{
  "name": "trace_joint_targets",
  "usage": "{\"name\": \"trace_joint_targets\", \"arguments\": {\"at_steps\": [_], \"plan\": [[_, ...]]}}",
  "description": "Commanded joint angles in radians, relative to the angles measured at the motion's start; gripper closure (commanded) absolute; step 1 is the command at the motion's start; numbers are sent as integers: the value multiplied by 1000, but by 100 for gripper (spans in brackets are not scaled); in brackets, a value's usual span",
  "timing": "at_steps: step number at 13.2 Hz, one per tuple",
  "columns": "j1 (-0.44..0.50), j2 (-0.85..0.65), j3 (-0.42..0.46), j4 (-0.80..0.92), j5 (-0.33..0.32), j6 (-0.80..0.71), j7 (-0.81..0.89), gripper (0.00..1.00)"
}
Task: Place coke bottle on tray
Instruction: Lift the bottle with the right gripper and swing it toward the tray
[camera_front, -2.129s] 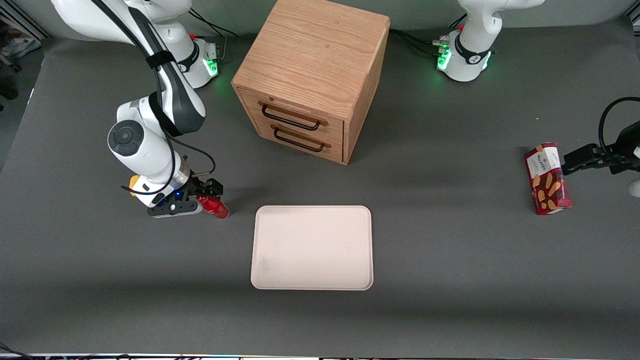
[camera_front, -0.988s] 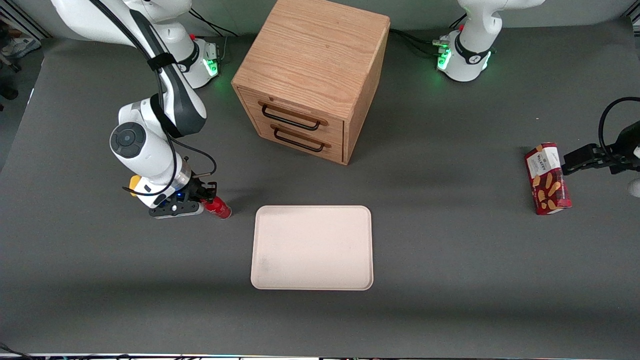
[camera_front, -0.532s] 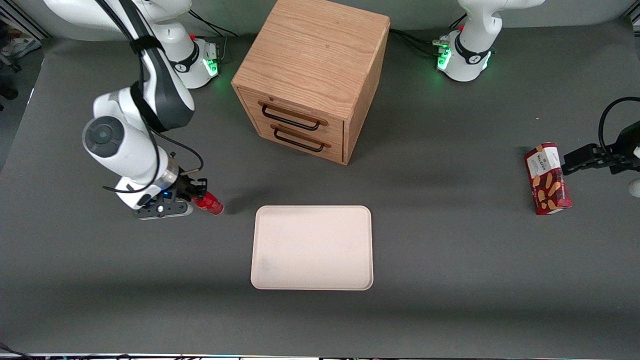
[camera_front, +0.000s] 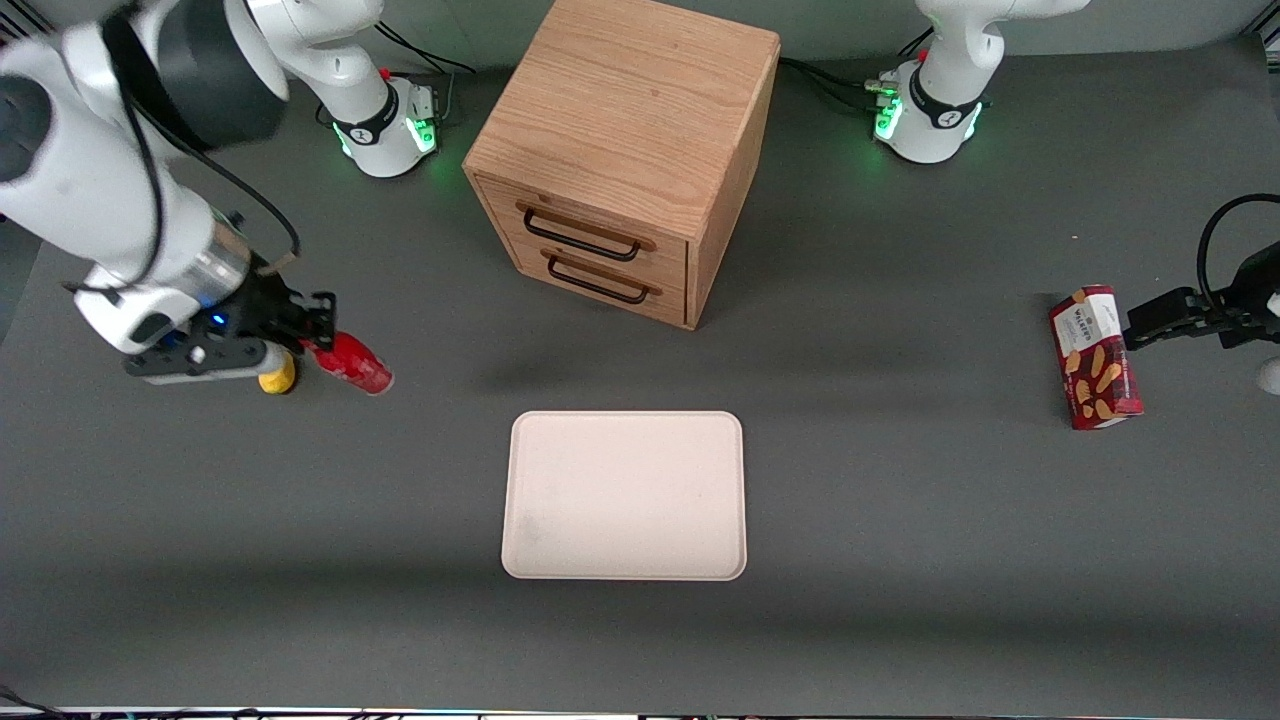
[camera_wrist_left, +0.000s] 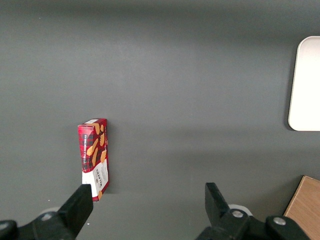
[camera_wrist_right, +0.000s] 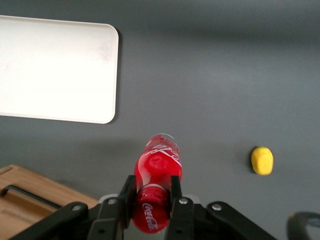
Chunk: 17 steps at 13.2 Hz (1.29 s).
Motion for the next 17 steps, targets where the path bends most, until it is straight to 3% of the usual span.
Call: {"name": "trace_joint_targets", "arguments": {"at_steps": [1,6,14,17], "plan": [[-3,7,-2,141,-6,-134,-21,100],[19,86,10,258,3,-158,11,100],[209,396,3,577,-4,-158,341,100],[217,451,4,617,-4,-126,375,100]]}}
